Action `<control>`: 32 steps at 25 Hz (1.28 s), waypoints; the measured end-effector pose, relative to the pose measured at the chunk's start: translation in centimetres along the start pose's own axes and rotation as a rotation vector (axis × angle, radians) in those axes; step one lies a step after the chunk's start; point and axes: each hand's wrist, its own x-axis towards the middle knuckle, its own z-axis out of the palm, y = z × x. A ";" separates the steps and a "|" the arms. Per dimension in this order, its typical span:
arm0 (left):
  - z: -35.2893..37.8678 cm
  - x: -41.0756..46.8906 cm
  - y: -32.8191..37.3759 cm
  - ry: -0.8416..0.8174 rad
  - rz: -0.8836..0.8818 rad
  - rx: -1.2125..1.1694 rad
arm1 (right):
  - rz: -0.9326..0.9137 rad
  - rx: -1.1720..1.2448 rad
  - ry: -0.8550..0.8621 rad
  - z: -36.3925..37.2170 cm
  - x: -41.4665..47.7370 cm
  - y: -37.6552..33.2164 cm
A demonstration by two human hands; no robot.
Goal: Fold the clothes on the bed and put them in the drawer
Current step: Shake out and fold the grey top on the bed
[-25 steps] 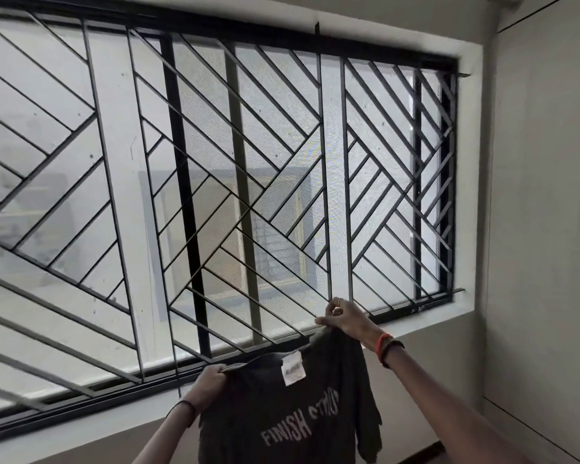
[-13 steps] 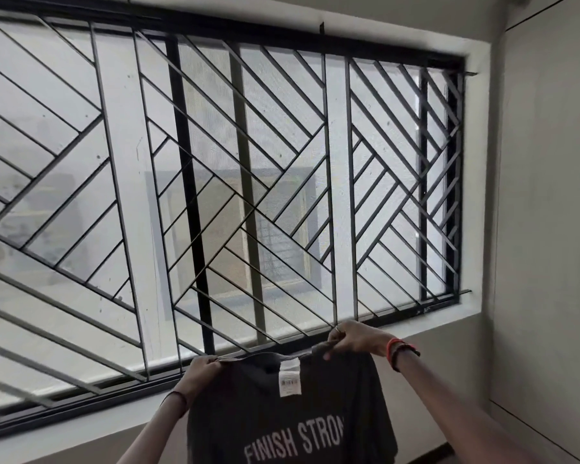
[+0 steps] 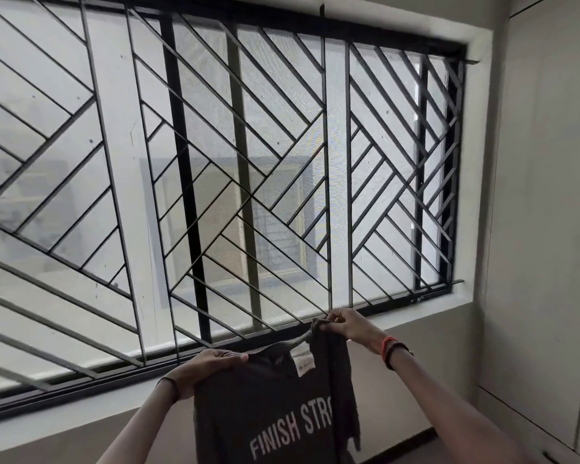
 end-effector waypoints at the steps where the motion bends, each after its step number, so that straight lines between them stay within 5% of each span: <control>1: 0.3 -0.3 0.2 -0.003 0.013 -0.039 | -0.002 0.020 0.013 0.0 0.0 0.1; 14: 0.6 -0.6 2.0 0.236 0.052 -0.268 | -0.057 0.212 0.041 3.2 -0.2 -0.7; 21: 0.6 1.5 1.5 0.365 0.055 -0.251 | -0.021 0.165 -0.156 6.8 -0.6 -3.4; 32: 3.8 1.2 4.2 0.283 0.169 -0.104 | -0.069 0.314 -0.321 10.4 -0.9 -5.7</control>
